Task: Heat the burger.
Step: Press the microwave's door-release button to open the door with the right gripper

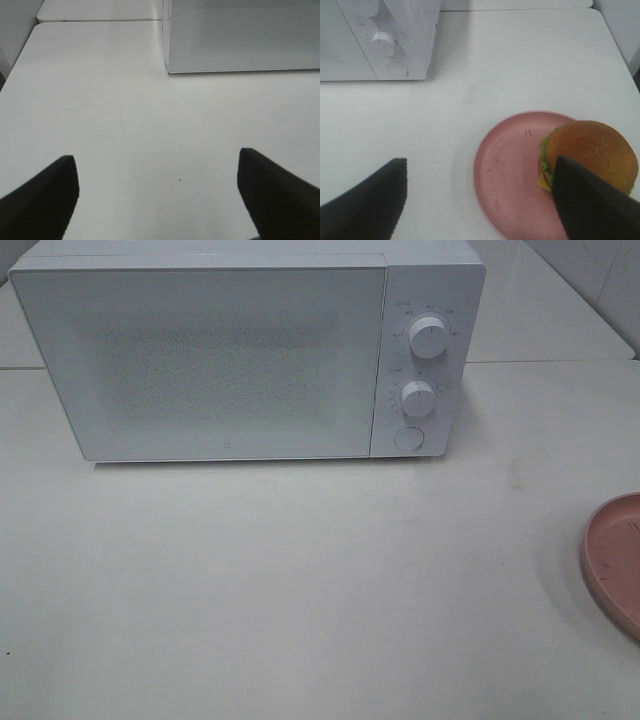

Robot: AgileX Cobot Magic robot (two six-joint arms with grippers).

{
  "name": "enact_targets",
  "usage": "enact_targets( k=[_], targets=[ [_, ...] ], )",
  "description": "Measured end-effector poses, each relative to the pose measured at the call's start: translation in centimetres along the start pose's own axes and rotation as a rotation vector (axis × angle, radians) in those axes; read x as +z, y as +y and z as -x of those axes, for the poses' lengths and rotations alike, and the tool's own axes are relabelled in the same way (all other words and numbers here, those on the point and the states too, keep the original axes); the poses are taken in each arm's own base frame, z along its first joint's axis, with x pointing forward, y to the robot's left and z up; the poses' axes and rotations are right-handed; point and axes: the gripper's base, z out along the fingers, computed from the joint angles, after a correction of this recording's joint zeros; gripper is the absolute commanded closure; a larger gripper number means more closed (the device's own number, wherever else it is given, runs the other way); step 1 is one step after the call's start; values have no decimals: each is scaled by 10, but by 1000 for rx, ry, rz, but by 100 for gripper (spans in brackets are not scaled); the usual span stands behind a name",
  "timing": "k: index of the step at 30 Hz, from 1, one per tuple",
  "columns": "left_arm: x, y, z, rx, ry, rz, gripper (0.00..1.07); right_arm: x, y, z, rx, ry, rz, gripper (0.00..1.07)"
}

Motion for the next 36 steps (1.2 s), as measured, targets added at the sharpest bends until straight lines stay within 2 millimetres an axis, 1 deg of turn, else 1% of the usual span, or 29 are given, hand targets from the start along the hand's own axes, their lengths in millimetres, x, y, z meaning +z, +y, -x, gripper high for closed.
enact_targets(
  k=[2, 3, 4, 6, 7, 9, 10, 11, 12, 14, 15, 16, 17, 18, 19, 21, 22, 24, 25, 26, 27, 29, 30, 32, 33, 35, 36],
  targets=[
    [0, 0, 0, 0, 0, 0, 25, 10, 2, 6, -6, 10, 3, 31],
    [0, 0, 0, 0, 0, 0, 25, 10, 2, 6, -6, 10, 3, 31],
    [0, 0, 0, 0, 0, 0, 25, 17, 4, 10, -10, 17, 6, 31],
    [0, 0, 0, 0, 0, 0, 25, 20, 4, 11, -11, 18, 7, 31],
    [0, 0, 0, 0, 0, 0, 25, 27, 6, 15, -15, 18, 11, 31],
    [0, 0, 0, 0, 0, 0, 25, 29, 6, 17, -16, 12, 14, 31],
    [0, 0, 0, 0, 0, 0, 25, 36, 8, 20, -19, 11, 18, 31],
    [0, 0, 0, 0, 0, 0, 25, 36, 8, 20, -19, 11, 18, 31],
    [0, 0, 0, 0, 0, 0, 25, 43, 10, 24, -22, 9, 24, 31],
    [0, 0, 0, 0, 0, 0, 25, 47, 10, 25, -23, 13, 25, 31],
    [0, 0, 0, 0, 0, 0, 25, 54, 12, 28, -26, 14, 29, 31],
    [0, 0, 0, 0, 0, 0, 25, 54, 12, 28, -26, 14, 29, 31],
    [0, 0, 0, 0, 0, 0, 25, 62, 13, 30, -29, 17, 33, 31],
    [0, 0, 0, 0, 0, 0, 25, 65, 14, 32, -30, 12, 36, 31],
    [0, 0, 0, 0, 0, 0, 25, 65, 14, 32, -30, 12, 36, 31],
    [0, 0, 0, 0, 0, 0, 25, 77, 16, 34, -34, 17, 42, 31],
    [0, 0, 0, 0, 0, 0, 25, 77, 16, 34, -34, 17, 42, 31],
    [0, 0, 0, 0, 0, 0, 25, 88, 19, 37, -37, 14, 50, 31],
    [0, 0, 0, 0, 0, 0, 25, 88, 19, 37, -37, 14, 50, 31],
    [0, 0, 0, 0, 0, 0, 25, 96, 20, 39, -39, 9, 56, 31],
    [0, 0, 0, 0, 0, 0, 25, 96, 20, 39, -39, 9, 56, 31],
    [0, 0, 0, 0, 0, 0, 25, 107, 22, 41, -41, 6, 64, 31],
    [0, 0, 0, 0, 0, 0, 25, 107, 22, 41, -41, 6, 64, 31],
    [0, 0, 0, 0, 0, 0, 25, 117, 24, 43, -43, -10, 74, 31],
    [0, 0, 0, 0, 0, 0, 25, 117, 24, 43, -43, -10, 74, 31],
    [0, 0, 0, 0, 0, 0, 25, 130, 27, 46, -27, -40, 90, 31],
    [0, 0, 0, 0, 0, 0, 25, 130, 27, 46, -27, -40, 90, 31]
  ],
)
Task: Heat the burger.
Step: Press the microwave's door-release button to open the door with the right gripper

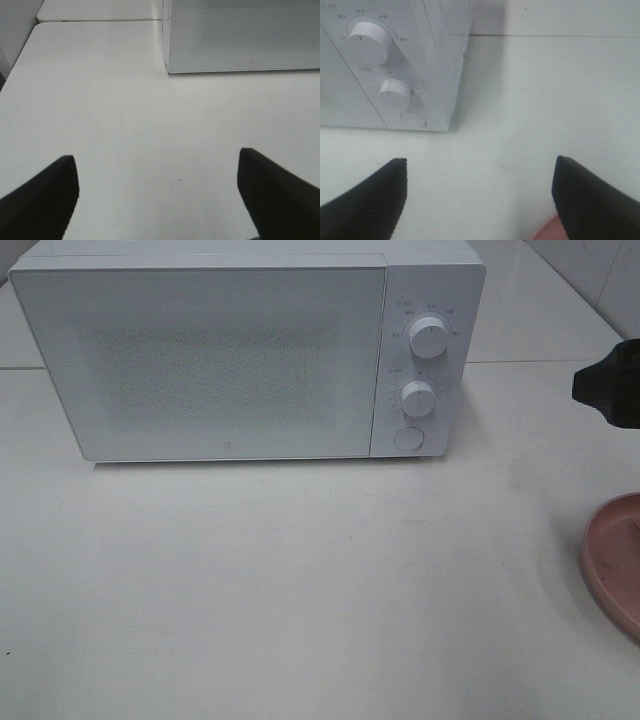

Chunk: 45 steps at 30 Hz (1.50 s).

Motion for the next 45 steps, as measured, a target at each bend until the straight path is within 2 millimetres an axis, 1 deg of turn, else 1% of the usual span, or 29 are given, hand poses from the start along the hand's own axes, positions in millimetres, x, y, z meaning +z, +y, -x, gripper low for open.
enact_targets(
  k=[2, 4, 5, 7, 8, 10, 12, 13, 16, 18, 19, 21, 22, 24, 25, 27, 28, 32, 38, 40, 44, 45],
  targets=[
    [0, 0, 0, 0, 0, 0, 25, 3, 0, 1, 7, -8, 4, 31],
    [0, 0, 0, 0, 0, 0, 25, 17, 2, 2, 10, -35, 19, 31],
    [0, 0, 0, 0, 0, 0, 25, 17, 2, 2, 10, -35, 19, 31],
    [0, 0, 0, 0, 0, 0, 25, 27, 3, 3, 10, -62, 32, 31],
    [0, 0, 0, 0, 0, 0, 25, 27, 3, 3, 10, -62, 32, 31],
    [0, 0, 0, 0, 0, 0, 25, 38, 5, 1, 12, -68, 42, 31],
    [0, 0, 0, 0, 0, 0, 25, 41, 6, 1, 19, -71, 48, 31],
    [0, 0, 0, 0, 0, 0, 25, 48, 10, -2, 22, -83, 68, 31],
    [0, 0, 0, 0, 0, 0, 25, 51, 13, -6, 20, -86, 79, 31],
    [0, 0, 0, 0, 0, 0, 25, 60, 24, -21, 19, -90, 112, 31],
    [0, 0, 0, 0, 0, 0, 25, 60, 24, -21, 19, -90, 112, 31],
    [0, 0, 0, 0, -1, 0, 25, 64, 32, -31, 22, -108, 119, 31],
    [0, 0, 0, 0, -1, 0, 25, 64, 32, -31, 22, -108, 119, 31],
    [0, 0, 0, 0, -1, 0, 25, 67, 40, -41, 15, -124, 113, 31],
    [0, 0, 0, 0, -1, 0, 25, 67, 40, -41, 15, -124, 113, 31],
    [0, 0, 0, 0, -1, 0, 25, 69, 46, -48, 12, -125, 90, 31],
    [0, 0, 0, 0, -1, 0, 25, 69, 46, -48, 12, -125, 90, 31],
    [0, 0, 0, 0, -2, 0, 25, 73, 58, -55, 15, -144, 43, 31],
    [0, 0, 0, 0, -2, 0, 25, 77, 68, -64, 11, -160, -4, 31],
    [0, 0, 0, 0, -2, 0, 25, 79, 78, -70, -8, -170, -8, 31],
    [0, 0, 0, 0, -2, 0, 25, 83, 86, -78, -38, -171, -7, 31],
    [0, 0, 0, 0, -2, 0, 25, 85, 91, -84, -64, -166, -2, 31]
  ],
)
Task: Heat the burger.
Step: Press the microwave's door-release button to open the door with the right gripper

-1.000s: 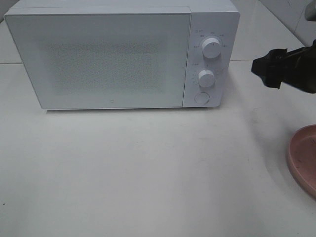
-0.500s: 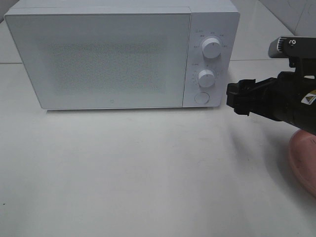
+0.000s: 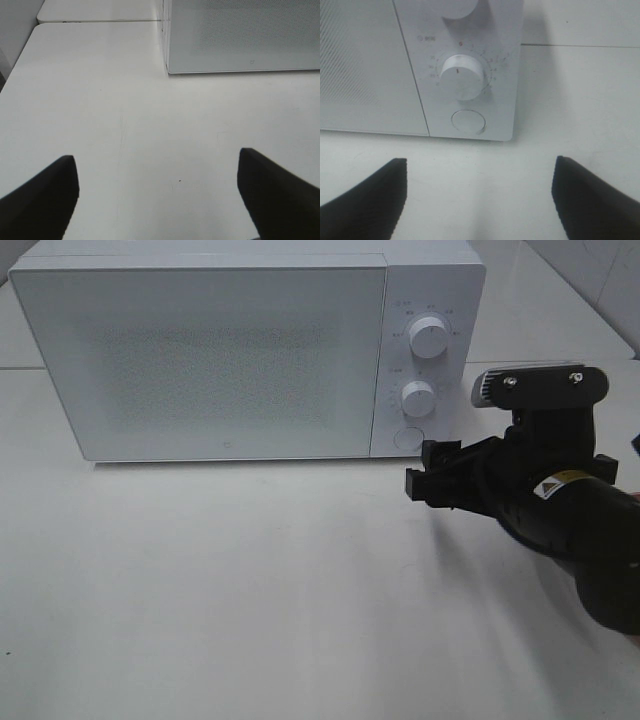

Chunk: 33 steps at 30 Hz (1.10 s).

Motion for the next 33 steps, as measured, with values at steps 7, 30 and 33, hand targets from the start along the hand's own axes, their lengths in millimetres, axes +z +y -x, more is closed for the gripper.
enact_targets(
  k=[7, 30, 33],
  targets=[
    [0, 0, 0, 0, 0, 0, 25, 4, 8, -13, -44, 20, 9, 31],
    [0, 0, 0, 0, 0, 0, 25, 5, 8, -15, 848, 21, -10, 54],
    [0, 0, 0, 0, 0, 0, 25, 5, 8, -15, 1006, 21, -12, 63]
  ],
)
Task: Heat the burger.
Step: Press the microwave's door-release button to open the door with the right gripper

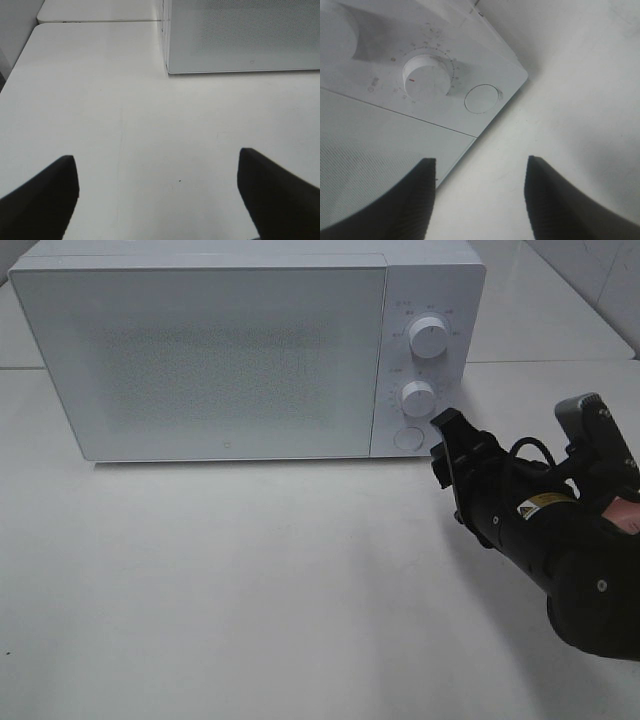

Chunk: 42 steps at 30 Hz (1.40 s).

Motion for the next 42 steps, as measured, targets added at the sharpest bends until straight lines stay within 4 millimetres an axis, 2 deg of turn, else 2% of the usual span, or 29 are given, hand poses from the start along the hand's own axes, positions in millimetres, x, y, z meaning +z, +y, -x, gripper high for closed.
enact_targets(
  k=[1, 3, 6, 7, 9, 11, 17, 23, 25, 30, 32, 38, 40, 42],
  targets=[
    [0, 0, 0, 0, 0, 0, 25, 0, 0, 0, 0, 0, 0, 63],
    [0, 0, 0, 0, 0, 0, 25, 0, 0, 0, 168, 0, 0, 78],
    [0, 0, 0, 0, 0, 0, 25, 0, 0, 0, 197, 0, 0, 82],
    [0, 0, 0, 0, 0, 0, 25, 0, 0, 0, 268, 0, 0, 90],
    [0, 0, 0, 0, 0, 0, 25, 0, 0, 0, 306, 0, 0, 93],
    [0, 0, 0, 0, 0, 0, 25, 0, 0, 0, 445, 0, 0, 105],
    [0, 0, 0, 0, 0, 0, 25, 0, 0, 0, 570, 0, 0, 107],
    [0, 0, 0, 0, 0, 0, 25, 1, 1, 0, 591, 0, 4, 107],
    [0, 0, 0, 0, 0, 0, 25, 4, 9, 0, 589, 0, 26, 107],
    [0, 0, 0, 0, 0, 0, 25, 10, 13, -1, 589, -4, 35, 107],
    [0, 0, 0, 0, 0, 0, 25, 23, 10, -5, 580, -15, 15, 107],
    [0, 0, 0, 0, 0, 0, 25, 34, 8, -5, 583, -27, -3, 107],
    [0, 0, 0, 0, 0, 0, 25, 46, 8, -5, 589, -23, -27, 107],
    [0, 0, 0, 0, 0, 0, 25, 49, 7, -6, 588, -24, -32, 107]
  ],
)
